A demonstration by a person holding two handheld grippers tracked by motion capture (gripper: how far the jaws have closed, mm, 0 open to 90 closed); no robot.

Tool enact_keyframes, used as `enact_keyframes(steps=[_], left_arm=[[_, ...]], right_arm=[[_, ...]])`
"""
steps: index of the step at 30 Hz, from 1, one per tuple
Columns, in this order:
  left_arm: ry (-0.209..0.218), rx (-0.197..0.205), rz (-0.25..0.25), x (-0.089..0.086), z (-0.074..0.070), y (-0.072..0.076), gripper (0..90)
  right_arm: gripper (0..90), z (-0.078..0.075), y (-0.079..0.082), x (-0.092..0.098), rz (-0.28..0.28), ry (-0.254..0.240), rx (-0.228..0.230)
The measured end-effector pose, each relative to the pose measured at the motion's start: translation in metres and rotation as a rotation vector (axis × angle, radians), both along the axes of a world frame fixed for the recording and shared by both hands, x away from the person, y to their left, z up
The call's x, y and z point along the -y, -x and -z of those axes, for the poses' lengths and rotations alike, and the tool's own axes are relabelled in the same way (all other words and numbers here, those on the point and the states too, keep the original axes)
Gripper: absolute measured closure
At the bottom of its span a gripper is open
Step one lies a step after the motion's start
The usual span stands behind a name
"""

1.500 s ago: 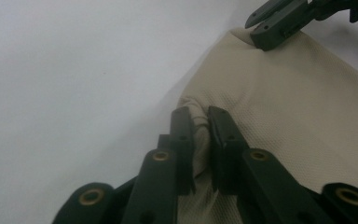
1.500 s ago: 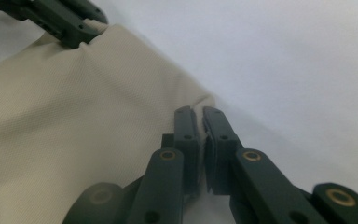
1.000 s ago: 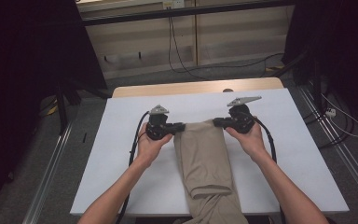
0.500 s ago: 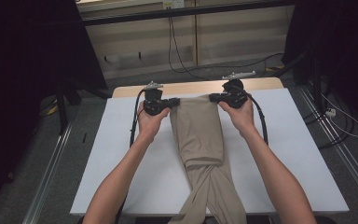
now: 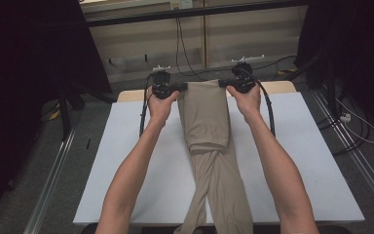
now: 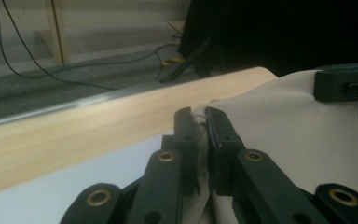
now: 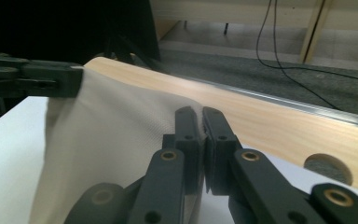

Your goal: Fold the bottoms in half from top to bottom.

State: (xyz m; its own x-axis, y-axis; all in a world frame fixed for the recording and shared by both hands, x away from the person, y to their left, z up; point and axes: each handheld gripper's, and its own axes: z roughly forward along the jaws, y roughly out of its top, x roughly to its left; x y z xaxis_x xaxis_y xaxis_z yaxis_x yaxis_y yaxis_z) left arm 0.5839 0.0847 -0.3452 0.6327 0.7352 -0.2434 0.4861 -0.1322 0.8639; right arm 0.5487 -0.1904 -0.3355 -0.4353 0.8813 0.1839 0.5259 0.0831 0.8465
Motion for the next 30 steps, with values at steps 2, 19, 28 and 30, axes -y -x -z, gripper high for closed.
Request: enact_keyframes(steps=[2, 19, 28, 30], left_arm=[[-0.01, 0.01, 0.004, 0.002, -0.006, -0.004, 84.3], [-0.107, -0.048, 0.018, -0.006, 0.036, 0.029, 26.2], [-0.187, -0.036, 0.167, -0.036, 0.063, 0.13, 27.0], [-0.188, -0.053, 0.193, -0.041, 0.067, 0.154, 26.1]], right_arm=[[86.3, -0.004, -0.005, 0.0, 0.014, 0.015, 0.0], [50.5, 0.033, 0.023, 0.002, -0.035, -0.002, -0.064], [54.7, 0.057, 0.171, -0.021, -0.331, 0.004, -0.066], [56.2, 0.067, 0.198, -0.027, -0.353, 0.018, -0.08]])
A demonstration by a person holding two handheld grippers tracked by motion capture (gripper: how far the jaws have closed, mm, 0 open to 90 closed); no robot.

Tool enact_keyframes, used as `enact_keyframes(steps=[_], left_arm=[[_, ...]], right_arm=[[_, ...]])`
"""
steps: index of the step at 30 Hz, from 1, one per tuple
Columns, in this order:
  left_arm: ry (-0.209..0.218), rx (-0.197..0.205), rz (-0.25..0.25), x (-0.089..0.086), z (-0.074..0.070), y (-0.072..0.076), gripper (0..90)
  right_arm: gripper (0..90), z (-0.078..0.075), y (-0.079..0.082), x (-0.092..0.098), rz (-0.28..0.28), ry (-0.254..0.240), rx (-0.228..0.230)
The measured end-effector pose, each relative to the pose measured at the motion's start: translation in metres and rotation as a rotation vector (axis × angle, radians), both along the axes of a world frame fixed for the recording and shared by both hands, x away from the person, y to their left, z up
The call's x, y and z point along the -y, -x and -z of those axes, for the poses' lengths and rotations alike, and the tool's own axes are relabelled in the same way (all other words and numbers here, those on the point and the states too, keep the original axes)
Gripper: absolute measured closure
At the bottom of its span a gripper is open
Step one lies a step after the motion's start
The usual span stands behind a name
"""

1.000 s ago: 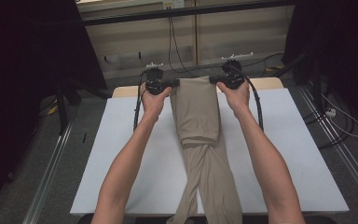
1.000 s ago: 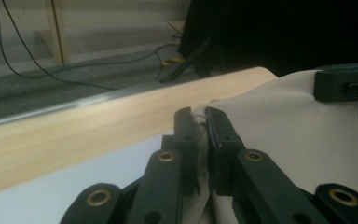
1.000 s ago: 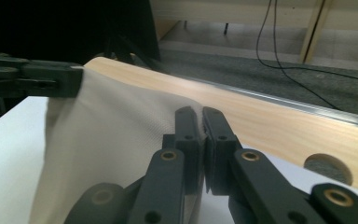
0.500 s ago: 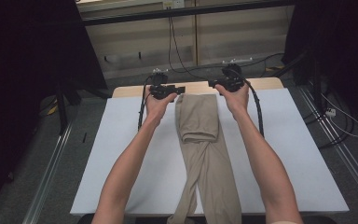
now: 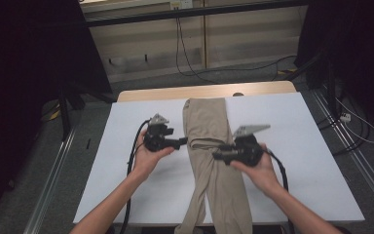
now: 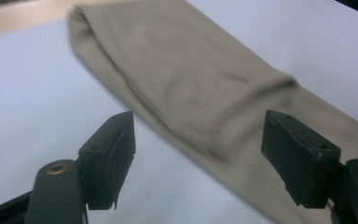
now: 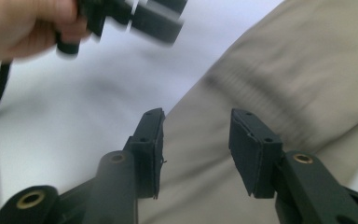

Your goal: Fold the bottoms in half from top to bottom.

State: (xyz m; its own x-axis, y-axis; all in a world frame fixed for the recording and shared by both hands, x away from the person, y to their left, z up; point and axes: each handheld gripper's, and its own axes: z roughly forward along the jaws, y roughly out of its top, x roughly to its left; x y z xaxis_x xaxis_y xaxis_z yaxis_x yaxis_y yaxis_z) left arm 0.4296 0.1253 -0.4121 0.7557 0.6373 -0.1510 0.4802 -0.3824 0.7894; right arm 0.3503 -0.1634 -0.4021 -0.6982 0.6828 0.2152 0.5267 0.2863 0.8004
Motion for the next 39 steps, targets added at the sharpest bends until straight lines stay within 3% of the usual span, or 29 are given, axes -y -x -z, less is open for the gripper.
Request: enact_keyframes(steps=[3, 4, 6, 8, 11, 13, 16, 19, 21, 23, 25, 27, 29, 33, 39], left_arm=[[-0.017, -0.034, 0.048, -0.004, 0.004, 0.037, 26.1], [-0.015, -0.046, 0.081, -0.004, 0.005, 0.053, 26.2], [-0.019, -0.064, 0.124, -0.005, 0.009, 0.074, 28.8], [-0.004, -0.104, 0.155, -0.007, 0.014, 0.094, 35.5], [-0.023, -0.157, 0.193, -0.007, 0.021, 0.117, 43.5], [-0.04, -0.191, 0.224, -0.008, 0.025, 0.13, 49.0], [-0.069, -0.182, 0.252, -0.004, 0.027, 0.14, 49.0], [-0.096, -0.203, 0.265, 0.007, 0.034, 0.145, 48.0], [-0.141, -0.155, 0.275, 0.015, 0.033, 0.15, 46.2], [-0.165, -0.127, 0.276, 0.017, 0.032, 0.156, 51.2], [-0.143, -0.158, 0.324, 0.017, 0.032, 0.158, 79.9], [-0.145, -0.159, 0.344, 0.018, 0.03, 0.157, 86.2], [-0.099, -0.185, 0.342, 0.015, 0.028, 0.155, 88.1], [-0.008, -0.163, 0.332, 0.0, 0.01, 0.152, 88.4], [0.031, -0.156, 0.356, -0.003, 0.0, 0.158, 88.5]], right_arm=[[62.1, 0.013, 0.04, -0.01, -0.064, 0.027, -0.033], [65.4, 0.015, 0.051, -0.014, -0.085, 0.059, -0.031], [71.8, 0.021, 0.072, -0.024, -0.159, 0.064, -0.07], [71.9, 0.027, 0.093, -0.036, -0.197, 0.127, -0.092], [72.3, 0.037, 0.111, -0.044, -0.213, 0.183, -0.082], [70.8, 0.043, 0.116, -0.046, -0.189, 0.233, -0.068], [70.2, 0.048, 0.117, -0.042, -0.186, 0.197, -0.058], [68.6, 0.05, 0.118, -0.043, -0.184, 0.194, -0.036], [69.3, 0.05, 0.121, -0.047, -0.182, 0.224, -0.01], [72.4, 0.049, 0.124, -0.051, -0.175, 0.255, 0.01], [86.2, 0.049, 0.124, -0.051, -0.159, 0.256, 0.013], [90.0, 0.05, 0.123, -0.051, -0.154, 0.246, 0.009], [90.0, 0.049, 0.123, -0.053, -0.151, 0.241, 0.008], [90.0, 0.048, 0.122, -0.058, -0.174, 0.202, -0.015], [89.4, 0.05, 0.117, -0.075, -0.225, 0.179, -0.041]])
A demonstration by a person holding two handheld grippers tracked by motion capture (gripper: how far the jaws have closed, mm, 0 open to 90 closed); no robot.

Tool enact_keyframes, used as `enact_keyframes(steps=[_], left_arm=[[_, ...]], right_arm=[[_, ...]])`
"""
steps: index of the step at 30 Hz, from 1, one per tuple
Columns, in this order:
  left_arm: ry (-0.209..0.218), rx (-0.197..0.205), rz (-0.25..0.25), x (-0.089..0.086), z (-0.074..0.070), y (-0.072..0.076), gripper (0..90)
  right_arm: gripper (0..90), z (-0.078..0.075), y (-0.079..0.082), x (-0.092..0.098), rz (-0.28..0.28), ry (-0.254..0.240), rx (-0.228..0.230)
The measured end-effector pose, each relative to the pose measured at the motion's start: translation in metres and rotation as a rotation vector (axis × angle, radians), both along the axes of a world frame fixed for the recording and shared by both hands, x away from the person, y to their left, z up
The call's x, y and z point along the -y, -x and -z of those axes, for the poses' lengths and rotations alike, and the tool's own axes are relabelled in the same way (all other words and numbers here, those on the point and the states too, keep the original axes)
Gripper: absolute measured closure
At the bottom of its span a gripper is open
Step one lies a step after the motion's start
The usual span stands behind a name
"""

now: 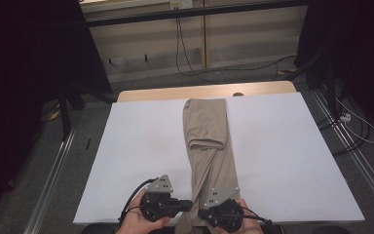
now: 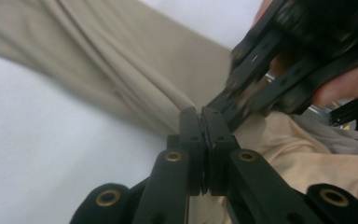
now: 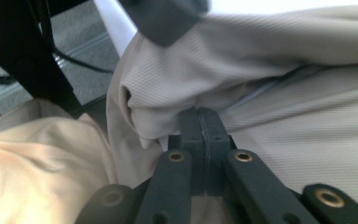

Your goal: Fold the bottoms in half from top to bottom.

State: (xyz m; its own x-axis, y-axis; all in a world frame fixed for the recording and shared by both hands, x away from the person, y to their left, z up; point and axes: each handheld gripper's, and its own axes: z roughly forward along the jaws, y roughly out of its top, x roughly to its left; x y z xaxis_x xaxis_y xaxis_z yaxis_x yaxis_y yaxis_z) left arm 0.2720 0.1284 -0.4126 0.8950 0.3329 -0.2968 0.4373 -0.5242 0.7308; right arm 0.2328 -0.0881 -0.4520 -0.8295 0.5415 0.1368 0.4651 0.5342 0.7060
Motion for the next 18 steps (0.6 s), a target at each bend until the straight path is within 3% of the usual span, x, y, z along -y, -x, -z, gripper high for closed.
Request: enact_keyframes(steps=[4, 7, 8, 11, 15, 18], left_arm=[[0.004, -0.003, 0.017, 0.009, -0.001, 0.002, 88.4], [-0.001, -0.011, 0.025, 0.022, 0.0, 0.003, 88.4], [-0.001, -0.017, 0.054, 0.029, 0.0, 0.003, 88.4], [-0.014, -0.014, 0.08, 0.046, 0.003, 0.005, 88.4], [-0.039, -0.011, 0.103, 0.067, 0.008, 0.005, 88.3], [-0.053, -0.045, 0.135, 0.079, 0.017, 0.003, 87.6]], right_arm=[[81.0, -0.002, 0.0, 0.009, 0.009, -0.026, -0.029], [73.8, -0.007, -0.002, 0.031, 0.071, -0.035, -0.019], [72.8, -0.008, -0.003, 0.039, 0.099, -0.032, -0.01], [66.3, -0.009, -0.008, 0.061, 0.183, 0.016, -0.002], [66.5, -0.005, -0.005, 0.08, 0.256, 0.072, -0.004], [75.7, -0.005, 0.0, 0.088, 0.261, 0.088, -0.011]])
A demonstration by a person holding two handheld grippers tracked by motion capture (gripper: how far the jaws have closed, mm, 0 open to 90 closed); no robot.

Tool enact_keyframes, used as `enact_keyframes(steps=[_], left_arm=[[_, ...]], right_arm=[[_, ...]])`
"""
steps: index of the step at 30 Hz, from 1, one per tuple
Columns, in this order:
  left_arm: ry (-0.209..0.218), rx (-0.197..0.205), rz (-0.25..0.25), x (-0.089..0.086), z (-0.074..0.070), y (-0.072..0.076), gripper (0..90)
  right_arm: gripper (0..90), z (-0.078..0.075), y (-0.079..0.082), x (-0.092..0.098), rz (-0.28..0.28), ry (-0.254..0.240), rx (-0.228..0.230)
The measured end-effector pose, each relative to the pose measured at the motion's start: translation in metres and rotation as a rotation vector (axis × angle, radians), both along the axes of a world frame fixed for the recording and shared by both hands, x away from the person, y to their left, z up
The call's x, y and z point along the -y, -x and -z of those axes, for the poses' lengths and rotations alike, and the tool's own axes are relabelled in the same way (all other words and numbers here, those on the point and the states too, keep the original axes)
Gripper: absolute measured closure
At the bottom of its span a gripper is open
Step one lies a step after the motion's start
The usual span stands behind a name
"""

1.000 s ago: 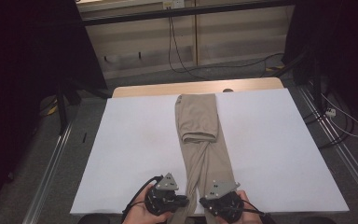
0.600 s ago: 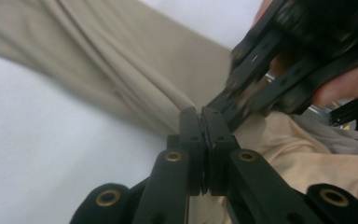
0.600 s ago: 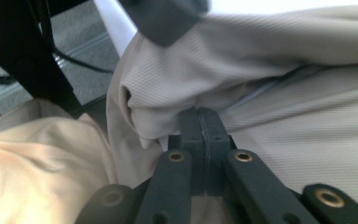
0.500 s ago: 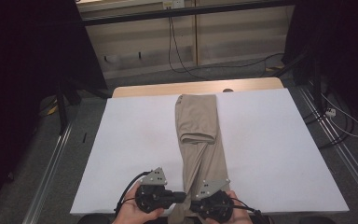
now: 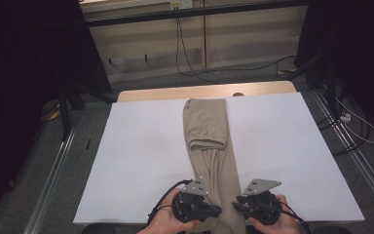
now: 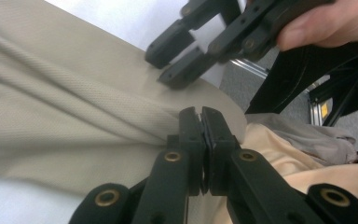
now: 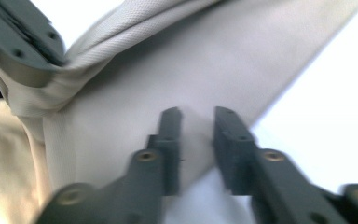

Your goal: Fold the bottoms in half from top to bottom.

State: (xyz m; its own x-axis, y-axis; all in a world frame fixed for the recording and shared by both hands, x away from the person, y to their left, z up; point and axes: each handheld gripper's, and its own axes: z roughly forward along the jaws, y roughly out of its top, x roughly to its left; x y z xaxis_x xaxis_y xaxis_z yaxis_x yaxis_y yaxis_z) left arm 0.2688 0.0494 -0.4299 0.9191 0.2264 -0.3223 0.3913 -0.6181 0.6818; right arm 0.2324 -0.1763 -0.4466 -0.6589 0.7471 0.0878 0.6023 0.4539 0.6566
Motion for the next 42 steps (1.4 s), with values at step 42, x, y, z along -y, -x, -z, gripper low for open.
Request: enact_keyframes(steps=[42], left_arm=[[-0.086, 0.194, -0.045, -0.028, 0.006, -0.004, 89.8]], right_arm=[[89.6, -0.008, -0.011, -0.011, -0.033, -0.069, -0.007]])
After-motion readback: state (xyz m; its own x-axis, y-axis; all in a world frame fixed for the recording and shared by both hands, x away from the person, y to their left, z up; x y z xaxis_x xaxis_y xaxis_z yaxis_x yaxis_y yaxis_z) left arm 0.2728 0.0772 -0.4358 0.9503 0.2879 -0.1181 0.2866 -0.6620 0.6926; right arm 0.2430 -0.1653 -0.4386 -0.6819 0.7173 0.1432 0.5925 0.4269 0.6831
